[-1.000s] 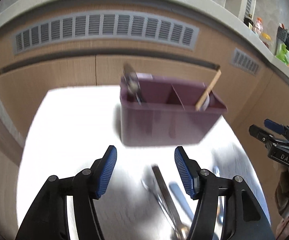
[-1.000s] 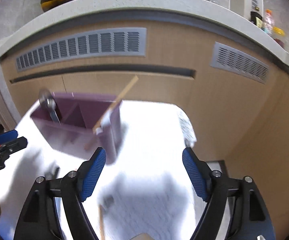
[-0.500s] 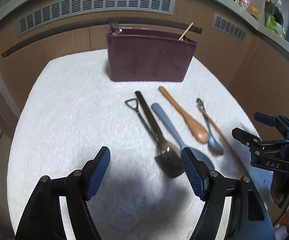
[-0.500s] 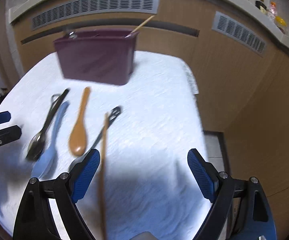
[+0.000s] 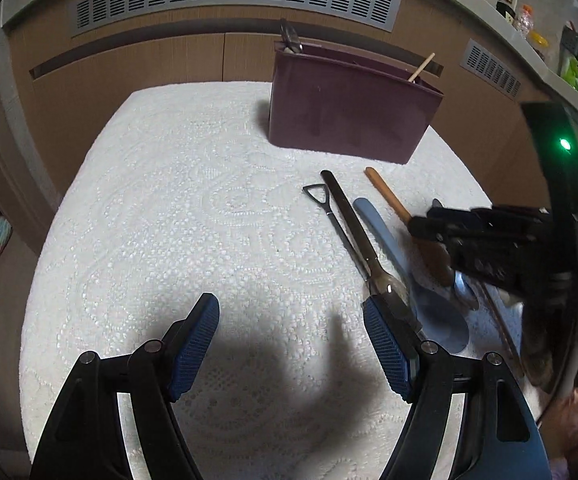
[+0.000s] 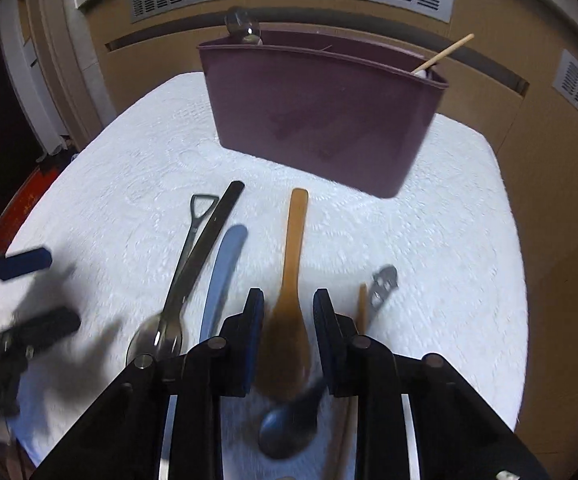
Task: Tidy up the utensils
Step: 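Reach the right tool to the second wooden chopstick beside the wooden spoon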
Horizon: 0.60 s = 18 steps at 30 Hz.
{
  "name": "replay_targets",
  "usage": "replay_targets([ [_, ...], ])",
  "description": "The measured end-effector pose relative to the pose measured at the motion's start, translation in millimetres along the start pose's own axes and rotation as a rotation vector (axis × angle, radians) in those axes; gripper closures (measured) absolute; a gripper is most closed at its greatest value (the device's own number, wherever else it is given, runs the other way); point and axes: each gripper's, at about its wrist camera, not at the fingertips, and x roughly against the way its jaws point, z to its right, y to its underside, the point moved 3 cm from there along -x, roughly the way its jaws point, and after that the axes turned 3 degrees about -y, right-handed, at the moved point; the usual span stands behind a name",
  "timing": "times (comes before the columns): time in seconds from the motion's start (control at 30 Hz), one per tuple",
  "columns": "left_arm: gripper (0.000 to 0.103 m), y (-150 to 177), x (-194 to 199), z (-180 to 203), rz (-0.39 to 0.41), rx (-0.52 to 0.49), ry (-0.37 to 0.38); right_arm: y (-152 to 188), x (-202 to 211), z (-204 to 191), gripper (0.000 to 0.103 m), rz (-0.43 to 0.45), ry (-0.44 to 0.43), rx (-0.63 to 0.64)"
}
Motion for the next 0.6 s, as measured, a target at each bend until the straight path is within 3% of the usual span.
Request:
replay_targets([
  [0.13, 0.028, 0, -6, -2, -0.017, 0.006, 0.006, -5, -15, 3, 0.079, -0.034, 0.007, -0.014],
  [0.2, 0.028, 0, -8, -1, -0.025, 0.012, 0.016, -3, -12, -1, 0.092, -0.032, 0.020, 0.005],
  [0.47, 0.028, 1, -12, 19, -0.047, -0.024, 0.047, 29, 37, 24, 0.092, 0.027, 0.030, -0.077],
  [0.6, 0.028, 2, -12, 39, -0.054, -0.069, 0.068, 50, 61, 44, 0.093, 0.067, 0.093, -0.117],
])
